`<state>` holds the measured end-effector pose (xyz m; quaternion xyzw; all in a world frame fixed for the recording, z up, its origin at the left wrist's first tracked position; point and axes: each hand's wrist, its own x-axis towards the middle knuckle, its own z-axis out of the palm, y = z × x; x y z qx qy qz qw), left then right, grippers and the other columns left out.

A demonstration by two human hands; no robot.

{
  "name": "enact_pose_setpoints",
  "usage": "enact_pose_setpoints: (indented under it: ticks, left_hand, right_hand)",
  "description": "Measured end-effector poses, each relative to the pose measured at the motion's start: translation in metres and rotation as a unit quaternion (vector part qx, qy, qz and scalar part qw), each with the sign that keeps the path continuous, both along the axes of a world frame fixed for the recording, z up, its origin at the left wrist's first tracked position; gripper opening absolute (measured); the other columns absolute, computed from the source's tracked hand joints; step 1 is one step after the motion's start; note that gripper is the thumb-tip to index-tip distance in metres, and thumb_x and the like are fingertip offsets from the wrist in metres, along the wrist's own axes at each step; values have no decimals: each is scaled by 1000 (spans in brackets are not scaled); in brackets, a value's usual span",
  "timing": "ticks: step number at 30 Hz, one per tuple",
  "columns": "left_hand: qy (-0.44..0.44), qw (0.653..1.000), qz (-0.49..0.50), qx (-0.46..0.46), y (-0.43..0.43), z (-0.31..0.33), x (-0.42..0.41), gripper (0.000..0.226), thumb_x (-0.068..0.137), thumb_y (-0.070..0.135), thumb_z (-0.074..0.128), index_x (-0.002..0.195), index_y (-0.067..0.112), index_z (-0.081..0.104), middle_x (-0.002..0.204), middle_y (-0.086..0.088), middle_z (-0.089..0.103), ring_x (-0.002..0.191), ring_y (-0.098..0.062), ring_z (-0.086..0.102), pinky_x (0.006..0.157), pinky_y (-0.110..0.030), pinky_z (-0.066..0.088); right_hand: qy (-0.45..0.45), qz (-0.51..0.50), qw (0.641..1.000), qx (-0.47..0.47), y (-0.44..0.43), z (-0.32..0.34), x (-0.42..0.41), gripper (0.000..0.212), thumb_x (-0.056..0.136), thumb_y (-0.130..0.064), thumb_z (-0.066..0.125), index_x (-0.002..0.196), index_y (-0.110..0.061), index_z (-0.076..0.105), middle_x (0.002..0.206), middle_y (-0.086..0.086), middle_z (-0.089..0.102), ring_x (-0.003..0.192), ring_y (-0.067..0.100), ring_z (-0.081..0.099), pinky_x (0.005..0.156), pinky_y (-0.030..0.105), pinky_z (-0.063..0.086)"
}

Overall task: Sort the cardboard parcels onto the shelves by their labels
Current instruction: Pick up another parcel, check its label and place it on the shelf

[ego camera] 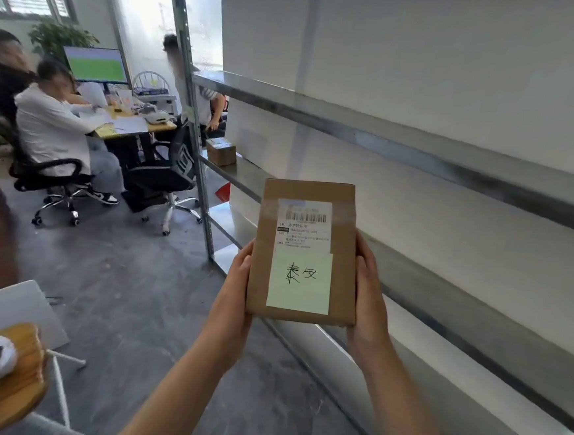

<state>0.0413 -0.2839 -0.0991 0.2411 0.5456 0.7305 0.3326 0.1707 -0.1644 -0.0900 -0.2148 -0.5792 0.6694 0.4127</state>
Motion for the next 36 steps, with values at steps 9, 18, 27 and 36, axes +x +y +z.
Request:
enact_pose_setpoints:
  ticks: [9, 18, 27, 36]
  left_hand:
    - [-21, 998, 48, 19, -20, -18, -64, 39, 108, 40, 32, 137, 35, 59, 125, 7, 74, 117, -11, 68, 91, -34, 49]
    - [-26, 989, 137, 42, -82, -19, -194, 41, 108, 41, 31, 142, 38, 54, 133, 6, 70, 124, -14, 64, 96, -36, 48]
    - [-16, 972, 235, 18, -168, -27, -313, 40, 108, 44, 31, 141, 42, 52, 129, 8, 72, 121, -14, 67, 103, -41, 49]
    - [-45, 954, 292, -48, -176, -52, -386, 40, 106, 51, 33, 139, 43, 53, 128, 2, 73, 120, -22, 68, 102, -51, 52]
  right_hand:
    - [-32, 46, 998, 10, -12, 3, -76, 36, 106, -39, 37, 139, -44, 51, 139, -8, 62, 129, 17, 59, 111, 54, 44]
    - [-54, 119, 991, 41, -59, 15, -226, 39, 100, -44, 40, 138, -43, 52, 140, -6, 61, 129, 19, 59, 109, 53, 45]
    - [-50, 194, 980, 20, -125, -3, -376, 35, 108, -29, 34, 137, -36, 53, 132, -5, 66, 123, 21, 63, 102, 47, 52]
    - [-55, 241, 967, -53, -128, -30, -460, 37, 108, -26, 36, 141, -33, 52, 134, 0, 66, 124, 25, 63, 106, 55, 48]
